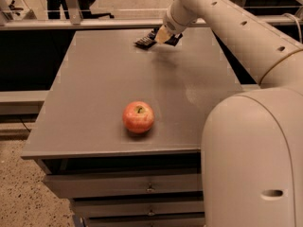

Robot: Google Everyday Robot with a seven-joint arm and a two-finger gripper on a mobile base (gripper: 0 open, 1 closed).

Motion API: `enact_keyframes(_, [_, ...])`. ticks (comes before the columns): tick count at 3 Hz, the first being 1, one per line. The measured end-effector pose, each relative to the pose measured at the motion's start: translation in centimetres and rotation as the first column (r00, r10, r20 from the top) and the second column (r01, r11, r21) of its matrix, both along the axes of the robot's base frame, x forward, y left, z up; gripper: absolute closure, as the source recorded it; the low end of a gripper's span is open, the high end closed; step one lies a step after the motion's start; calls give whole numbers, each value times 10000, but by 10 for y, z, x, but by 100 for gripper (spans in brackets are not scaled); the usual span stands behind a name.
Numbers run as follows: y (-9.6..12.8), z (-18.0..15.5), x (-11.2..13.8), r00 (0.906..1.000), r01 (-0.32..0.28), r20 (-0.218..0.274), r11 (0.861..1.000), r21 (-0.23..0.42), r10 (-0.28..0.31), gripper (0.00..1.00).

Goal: Move rxbar blueberry near rxbar chocolate

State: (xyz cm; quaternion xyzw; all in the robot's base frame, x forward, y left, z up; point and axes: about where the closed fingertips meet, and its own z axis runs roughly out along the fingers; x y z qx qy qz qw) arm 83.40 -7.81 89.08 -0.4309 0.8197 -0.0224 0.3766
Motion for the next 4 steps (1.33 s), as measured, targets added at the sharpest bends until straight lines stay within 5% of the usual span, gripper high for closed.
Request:
enact_keyframes(3, [-20,-12,13,9989,314,-345,9995,18,-313,12])
enact_keyframes(4, [-18,-15,17,9989,273,-395,9996,77,-270,0])
